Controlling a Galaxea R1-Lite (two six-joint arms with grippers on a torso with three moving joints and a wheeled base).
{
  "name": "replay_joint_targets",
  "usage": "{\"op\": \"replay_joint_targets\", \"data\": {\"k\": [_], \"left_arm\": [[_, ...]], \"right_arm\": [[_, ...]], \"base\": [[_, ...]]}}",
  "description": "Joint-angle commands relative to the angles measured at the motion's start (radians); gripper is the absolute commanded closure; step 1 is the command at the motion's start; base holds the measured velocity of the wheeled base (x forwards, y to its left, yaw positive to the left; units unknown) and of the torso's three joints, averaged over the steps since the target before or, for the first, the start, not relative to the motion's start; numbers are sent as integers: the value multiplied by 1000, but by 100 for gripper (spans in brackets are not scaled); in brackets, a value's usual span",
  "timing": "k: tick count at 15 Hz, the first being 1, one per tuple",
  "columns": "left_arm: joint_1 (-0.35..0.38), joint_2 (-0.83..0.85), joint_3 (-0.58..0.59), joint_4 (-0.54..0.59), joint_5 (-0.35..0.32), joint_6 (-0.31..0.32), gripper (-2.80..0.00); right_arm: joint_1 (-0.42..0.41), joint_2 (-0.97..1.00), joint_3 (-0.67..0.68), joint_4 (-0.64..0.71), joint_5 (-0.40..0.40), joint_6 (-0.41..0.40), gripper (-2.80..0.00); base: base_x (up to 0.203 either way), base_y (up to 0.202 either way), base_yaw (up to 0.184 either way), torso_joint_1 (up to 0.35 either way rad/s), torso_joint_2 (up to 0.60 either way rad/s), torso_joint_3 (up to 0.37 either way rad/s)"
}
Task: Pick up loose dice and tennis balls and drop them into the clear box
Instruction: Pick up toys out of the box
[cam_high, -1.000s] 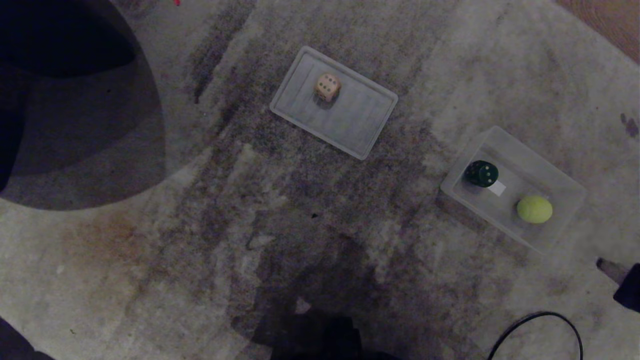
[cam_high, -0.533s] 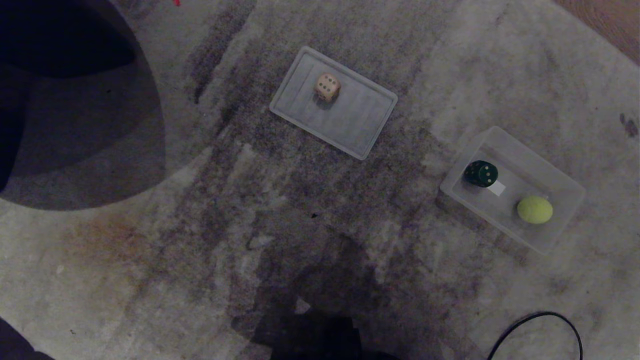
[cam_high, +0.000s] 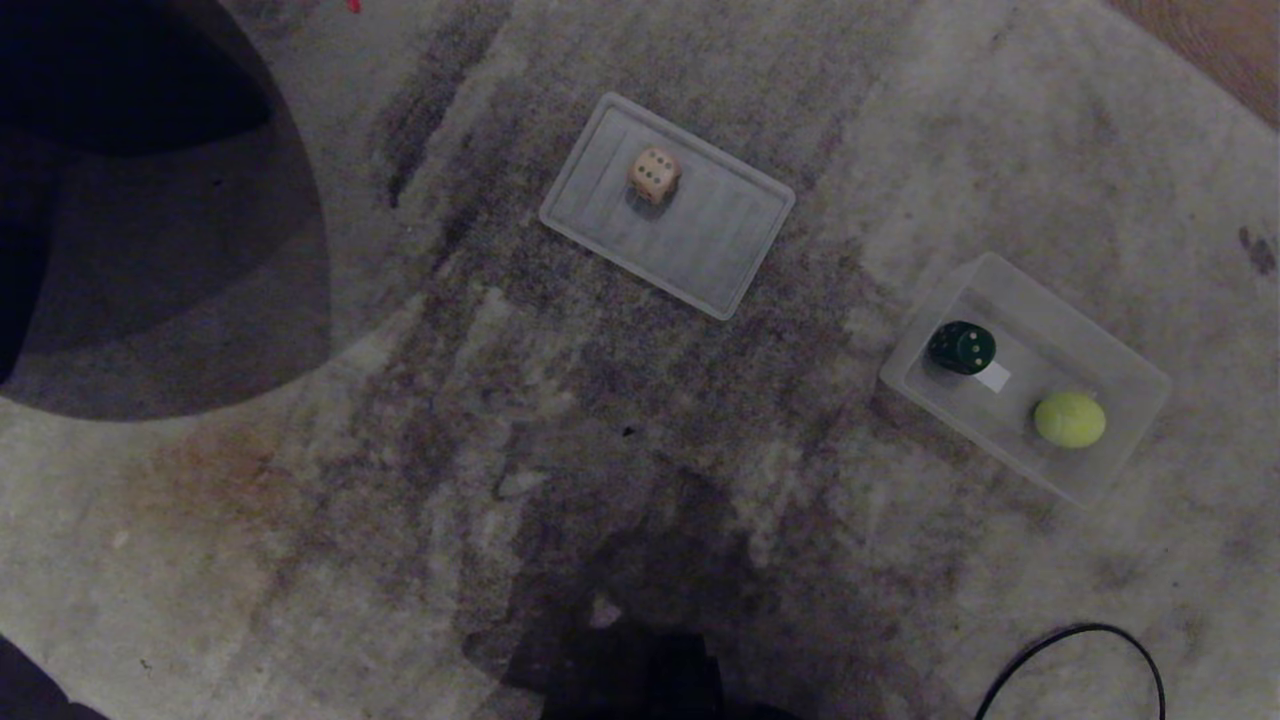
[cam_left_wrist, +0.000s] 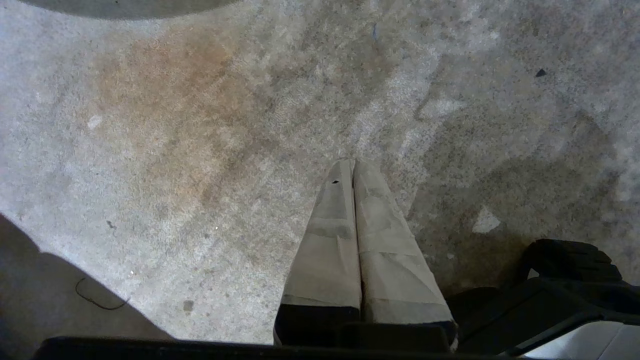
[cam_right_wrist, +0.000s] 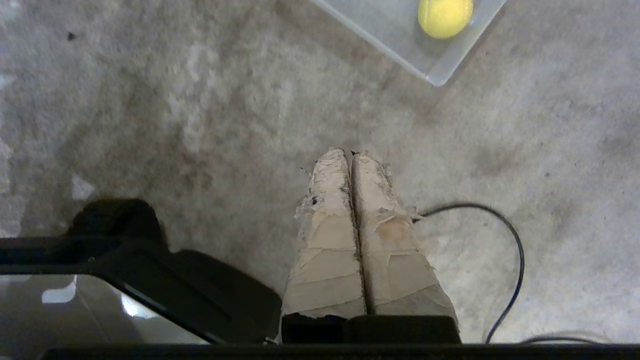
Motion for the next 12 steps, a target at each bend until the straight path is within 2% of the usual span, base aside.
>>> {"op": "replay_joint_targets", "data": {"k": [1, 2, 5, 12], "left_arm": [[0, 1, 2, 0, 0, -1, 0], [0, 1, 2, 0, 0, -1, 0], [0, 1, 2, 0, -1, 1, 0], [0, 1, 2, 0, 0, -15, 0]], "right_arm": [[0, -21, 2, -3, -2, 17, 0], [0, -21, 2, -3, -7, 43, 0], [0, -21, 1, -1, -1, 5, 0], [-1, -21, 2, -4, -4, 7, 0]], "base": [[0, 0, 0, 0, 0, 0], [0, 0, 0, 0, 0, 0], [0, 0, 0, 0, 0, 0], [0, 0, 0, 0, 0, 0]]}}
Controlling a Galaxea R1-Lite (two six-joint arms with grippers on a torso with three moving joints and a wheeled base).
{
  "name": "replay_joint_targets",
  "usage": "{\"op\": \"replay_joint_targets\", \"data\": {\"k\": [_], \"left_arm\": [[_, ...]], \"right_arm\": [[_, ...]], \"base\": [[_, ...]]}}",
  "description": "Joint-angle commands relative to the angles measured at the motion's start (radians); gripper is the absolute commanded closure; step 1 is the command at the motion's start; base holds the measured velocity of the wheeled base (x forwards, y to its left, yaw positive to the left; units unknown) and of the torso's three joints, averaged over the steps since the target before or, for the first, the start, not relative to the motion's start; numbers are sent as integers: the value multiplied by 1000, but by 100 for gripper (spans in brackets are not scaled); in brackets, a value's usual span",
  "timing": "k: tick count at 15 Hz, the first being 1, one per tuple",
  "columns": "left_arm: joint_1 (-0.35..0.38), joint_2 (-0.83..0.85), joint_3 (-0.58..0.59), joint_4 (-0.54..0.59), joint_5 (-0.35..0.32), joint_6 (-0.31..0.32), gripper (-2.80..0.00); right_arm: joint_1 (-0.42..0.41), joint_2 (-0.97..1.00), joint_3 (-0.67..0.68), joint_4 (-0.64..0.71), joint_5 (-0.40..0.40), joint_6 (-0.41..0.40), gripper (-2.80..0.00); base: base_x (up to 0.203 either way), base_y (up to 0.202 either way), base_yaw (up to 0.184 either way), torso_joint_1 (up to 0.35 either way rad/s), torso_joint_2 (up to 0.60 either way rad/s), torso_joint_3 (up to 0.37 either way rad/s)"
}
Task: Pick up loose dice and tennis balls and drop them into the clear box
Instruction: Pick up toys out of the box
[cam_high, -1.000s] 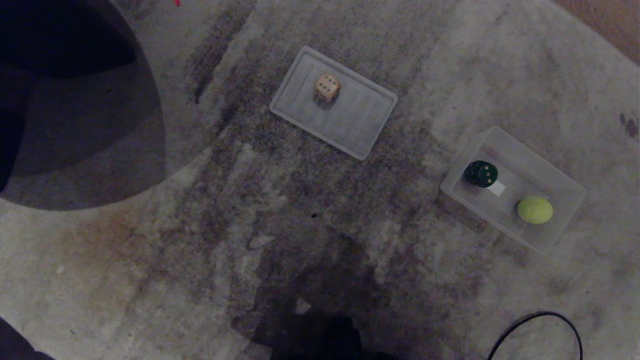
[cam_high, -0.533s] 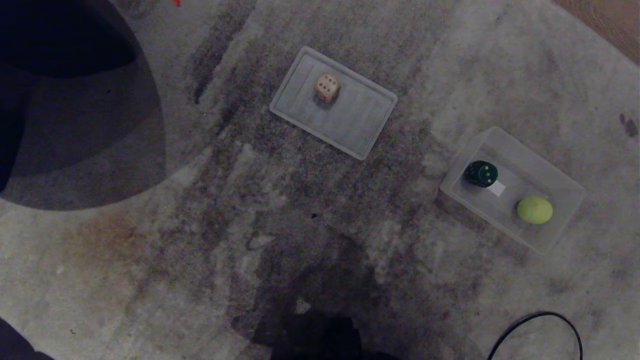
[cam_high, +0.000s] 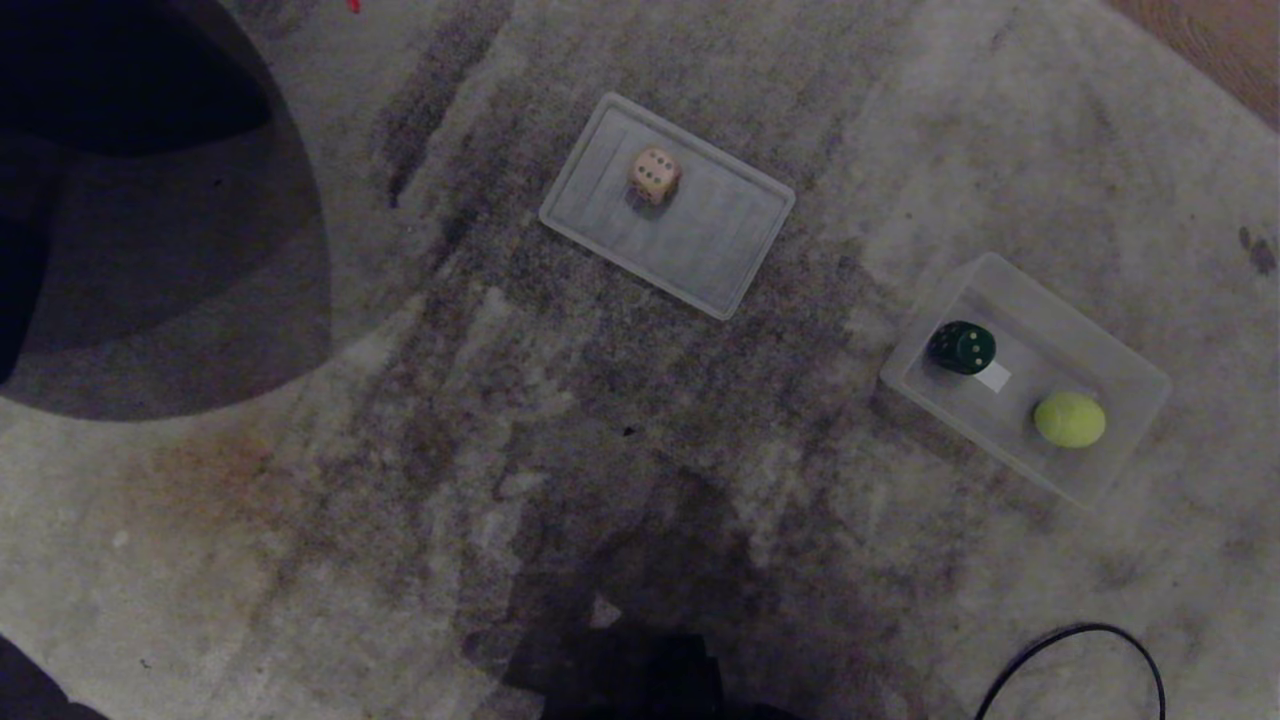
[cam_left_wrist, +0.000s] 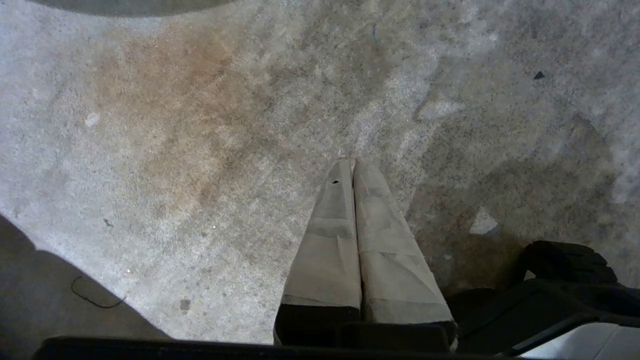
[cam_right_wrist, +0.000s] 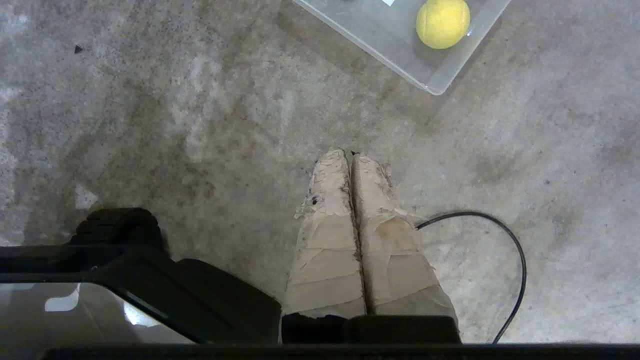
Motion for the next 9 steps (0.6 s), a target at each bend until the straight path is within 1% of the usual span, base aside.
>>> {"op": "replay_joint_targets", "data": {"k": [1, 3, 9], "left_arm": [[0, 1, 2, 0, 1, -4, 0], [0, 1, 2, -2, 1, -4, 0], [0, 1, 2, 0, 0, -2, 0]], "right_arm": [[0, 2, 0, 0, 0, -2, 0], [0, 2, 0, -1, 2, -3, 0], [0, 2, 0, 0, 3, -7, 0]], "base": [[0, 0, 0, 0, 0, 0], [0, 0, 0, 0, 5, 73], [0, 0, 0, 1, 4, 194]]}}
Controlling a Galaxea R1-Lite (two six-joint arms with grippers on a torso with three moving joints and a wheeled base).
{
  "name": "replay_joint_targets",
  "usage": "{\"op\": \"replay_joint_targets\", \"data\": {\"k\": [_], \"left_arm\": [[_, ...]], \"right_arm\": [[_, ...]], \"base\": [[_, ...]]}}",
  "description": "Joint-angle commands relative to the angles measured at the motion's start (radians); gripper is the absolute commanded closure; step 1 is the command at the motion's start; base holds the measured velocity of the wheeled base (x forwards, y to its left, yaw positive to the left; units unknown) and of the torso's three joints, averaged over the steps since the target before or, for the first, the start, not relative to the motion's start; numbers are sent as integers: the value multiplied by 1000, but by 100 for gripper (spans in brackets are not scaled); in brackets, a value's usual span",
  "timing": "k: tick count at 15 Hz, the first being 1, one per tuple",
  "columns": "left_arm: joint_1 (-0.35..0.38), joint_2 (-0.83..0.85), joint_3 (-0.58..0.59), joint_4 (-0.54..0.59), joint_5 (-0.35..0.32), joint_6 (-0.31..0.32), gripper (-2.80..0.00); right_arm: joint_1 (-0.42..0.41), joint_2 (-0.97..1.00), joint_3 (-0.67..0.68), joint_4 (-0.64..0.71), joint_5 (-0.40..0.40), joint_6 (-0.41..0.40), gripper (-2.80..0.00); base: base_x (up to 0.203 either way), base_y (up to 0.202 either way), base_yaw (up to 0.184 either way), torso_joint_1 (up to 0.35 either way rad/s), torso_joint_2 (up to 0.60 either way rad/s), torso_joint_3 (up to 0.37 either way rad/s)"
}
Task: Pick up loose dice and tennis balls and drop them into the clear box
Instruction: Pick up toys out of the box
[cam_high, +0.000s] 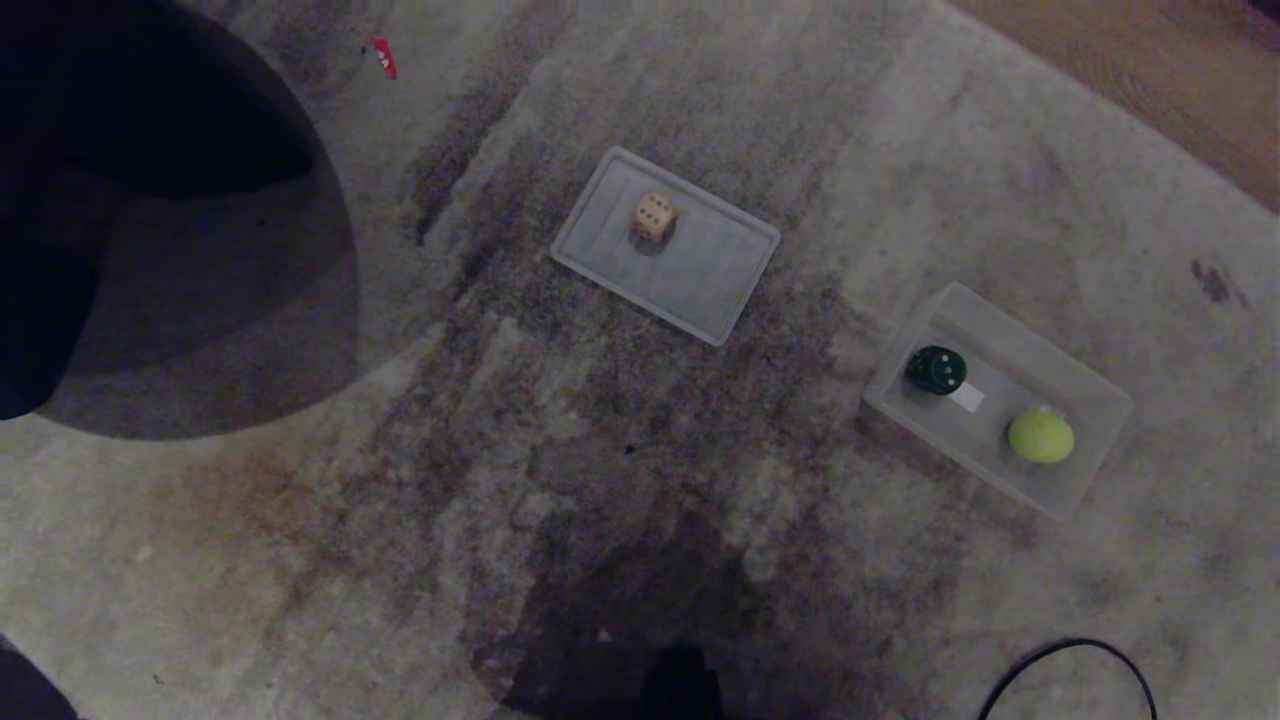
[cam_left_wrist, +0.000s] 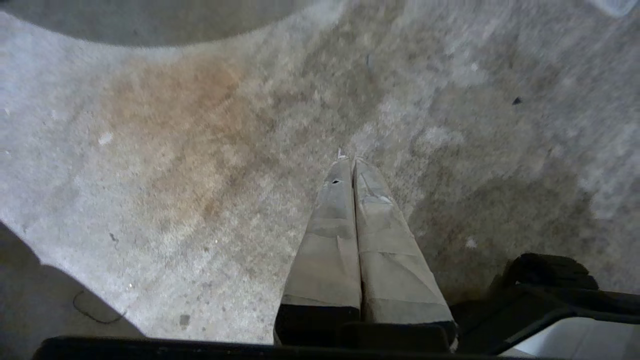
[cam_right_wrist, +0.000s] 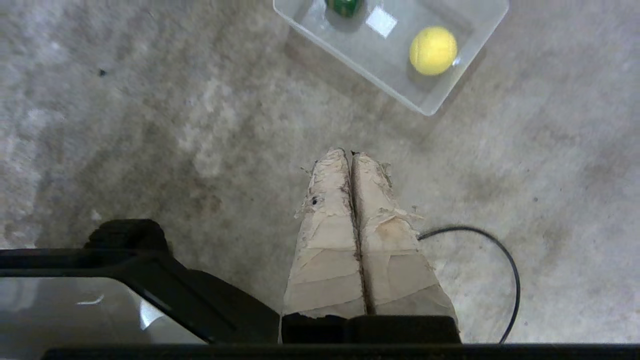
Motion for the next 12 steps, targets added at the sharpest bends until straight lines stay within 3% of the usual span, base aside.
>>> {"op": "replay_joint_targets", "data": {"k": [1, 9, 12], "left_arm": [[0, 1, 2, 1, 0, 0, 0], [0, 1, 2, 4, -3, 23, 0], [0, 1, 2, 2, -5, 29, 0]], "right_arm": [[0, 2, 0, 1, 1, 0, 0], [0, 2, 0, 5, 1, 3, 0], [0, 2, 0, 7, 2, 3, 0]], "base": [[0, 0, 0, 0, 1, 208], [0, 0, 0, 1, 1, 34], [3, -6, 129, 2, 0, 1]]}}
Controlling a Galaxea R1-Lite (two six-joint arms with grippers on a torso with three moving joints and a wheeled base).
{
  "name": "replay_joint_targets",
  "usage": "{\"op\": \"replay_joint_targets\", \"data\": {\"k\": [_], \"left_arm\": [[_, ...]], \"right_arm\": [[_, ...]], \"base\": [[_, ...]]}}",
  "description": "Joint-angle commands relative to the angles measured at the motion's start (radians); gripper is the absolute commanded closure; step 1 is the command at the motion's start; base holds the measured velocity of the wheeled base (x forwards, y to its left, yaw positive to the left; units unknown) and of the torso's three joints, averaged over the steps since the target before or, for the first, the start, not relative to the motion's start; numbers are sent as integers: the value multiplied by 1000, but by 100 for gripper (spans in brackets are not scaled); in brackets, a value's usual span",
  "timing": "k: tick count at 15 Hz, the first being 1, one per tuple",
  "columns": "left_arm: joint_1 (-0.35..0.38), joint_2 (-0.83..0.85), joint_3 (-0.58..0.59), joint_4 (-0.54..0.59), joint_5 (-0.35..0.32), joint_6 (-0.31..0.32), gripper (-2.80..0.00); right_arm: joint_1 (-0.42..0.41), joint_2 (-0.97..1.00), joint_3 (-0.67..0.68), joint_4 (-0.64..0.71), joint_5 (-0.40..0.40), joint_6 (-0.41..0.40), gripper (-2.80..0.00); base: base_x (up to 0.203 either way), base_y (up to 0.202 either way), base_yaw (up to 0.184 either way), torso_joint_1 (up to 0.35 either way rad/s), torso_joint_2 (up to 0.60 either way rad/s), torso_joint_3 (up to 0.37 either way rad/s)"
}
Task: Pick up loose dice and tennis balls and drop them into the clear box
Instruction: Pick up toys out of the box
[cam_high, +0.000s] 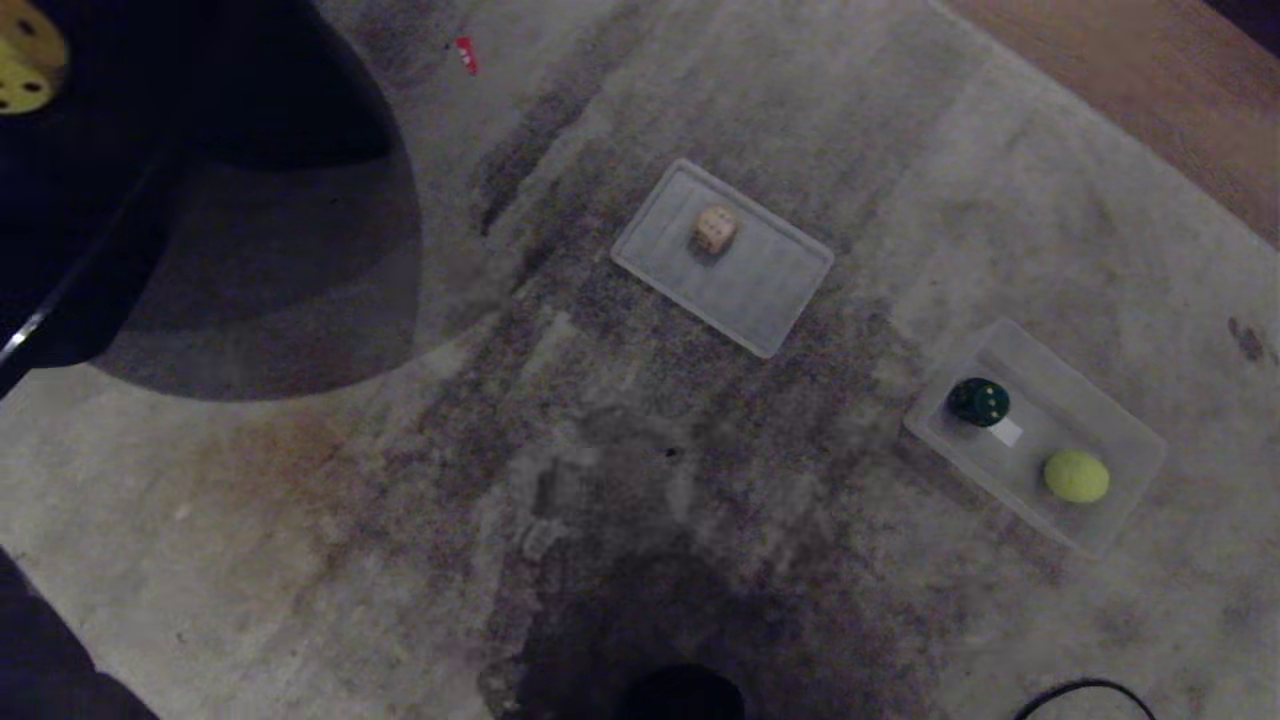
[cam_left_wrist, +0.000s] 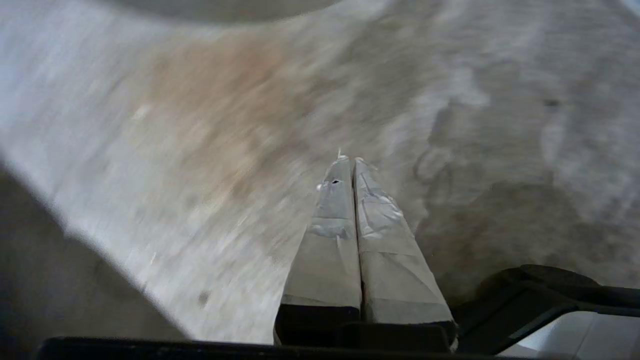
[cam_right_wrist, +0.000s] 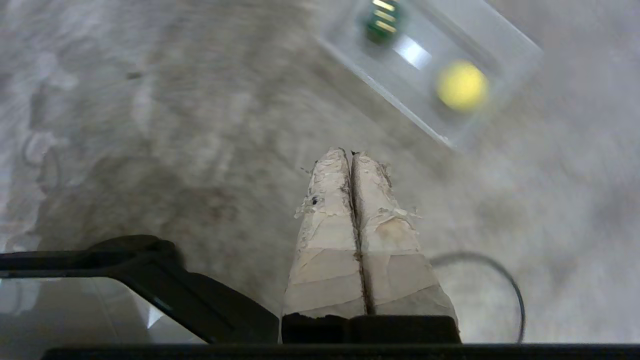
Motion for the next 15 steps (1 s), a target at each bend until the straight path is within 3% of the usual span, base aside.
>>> {"op": "replay_joint_targets", "data": {"k": [1, 10, 15], "left_arm": [[2, 1, 2, 0, 0, 3, 0], [2, 1, 2, 0, 3, -6, 0], [2, 1, 2, -2, 3, -5, 0]], "right_arm": [[1, 2, -1, 1, 1, 0, 0], [1, 2, 0, -5, 1, 0, 0], [1, 2, 0, -5, -1, 0, 0]], "base": [[0, -4, 171, 5, 1, 6], [0, -9, 158, 3, 3, 4], [0, 0, 14, 2, 2, 1]]}}
